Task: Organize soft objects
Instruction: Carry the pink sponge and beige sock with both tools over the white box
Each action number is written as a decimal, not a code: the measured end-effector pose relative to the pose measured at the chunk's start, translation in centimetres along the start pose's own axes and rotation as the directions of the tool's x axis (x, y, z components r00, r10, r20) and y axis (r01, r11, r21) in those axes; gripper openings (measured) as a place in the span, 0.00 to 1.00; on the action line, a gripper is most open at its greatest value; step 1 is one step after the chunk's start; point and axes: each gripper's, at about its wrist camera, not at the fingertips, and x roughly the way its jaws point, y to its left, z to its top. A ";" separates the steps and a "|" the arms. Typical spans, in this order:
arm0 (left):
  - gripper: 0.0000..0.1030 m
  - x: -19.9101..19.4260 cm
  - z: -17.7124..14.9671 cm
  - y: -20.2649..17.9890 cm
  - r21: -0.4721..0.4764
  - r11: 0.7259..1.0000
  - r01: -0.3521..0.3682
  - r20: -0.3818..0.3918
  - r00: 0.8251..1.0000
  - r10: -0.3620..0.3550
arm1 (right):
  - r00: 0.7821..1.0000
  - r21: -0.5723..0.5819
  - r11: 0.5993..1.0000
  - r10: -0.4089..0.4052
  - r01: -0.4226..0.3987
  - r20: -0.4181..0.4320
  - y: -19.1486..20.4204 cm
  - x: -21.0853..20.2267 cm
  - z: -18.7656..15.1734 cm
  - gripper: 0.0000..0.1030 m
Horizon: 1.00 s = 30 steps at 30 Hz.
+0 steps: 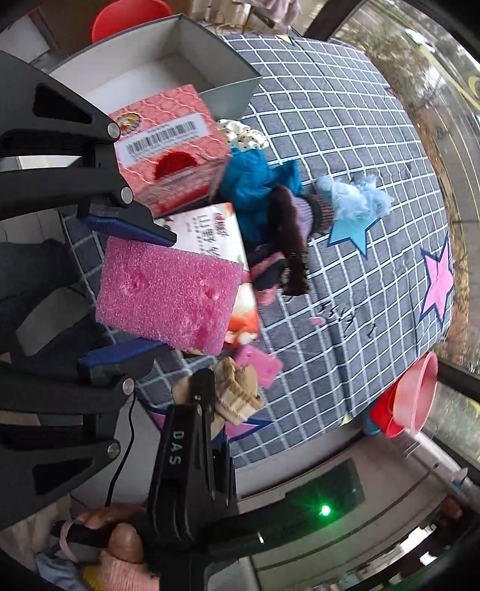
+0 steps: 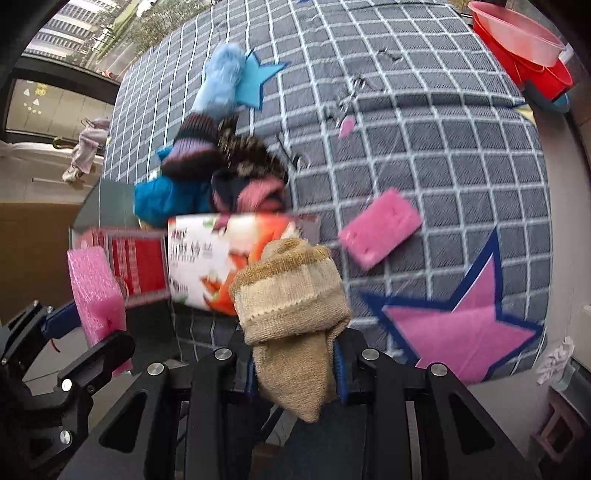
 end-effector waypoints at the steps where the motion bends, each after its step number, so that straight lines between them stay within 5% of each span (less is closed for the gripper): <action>1: 0.50 -0.1 -0.6 0.2 0.014 1.000 0.001 0.000 1.000 -0.001 | 1.000 0.006 1.000 -0.003 0.003 -0.003 0.7 0.4 -0.7 0.31; 11: 0.50 -2.8 -7.3 5.5 0.079 0.997 0.009 0.053 0.999 -0.014 | 0.999 0.015 1.000 -0.006 0.006 -0.054 8.1 3.8 -6.5 0.31; 19: 0.50 -4.7 -11.4 14.4 -0.132 0.991 -0.029 0.090 0.995 0.041 | 0.998 -0.155 0.988 -0.001 -0.008 -0.057 16.1 4.5 -8.1 0.31; 30: 0.50 -3.8 -16.2 22.1 -0.327 0.943 -0.056 0.052 0.996 0.077 | 0.999 -0.423 0.906 -0.011 -0.009 -0.045 26.5 5.5 -7.6 0.31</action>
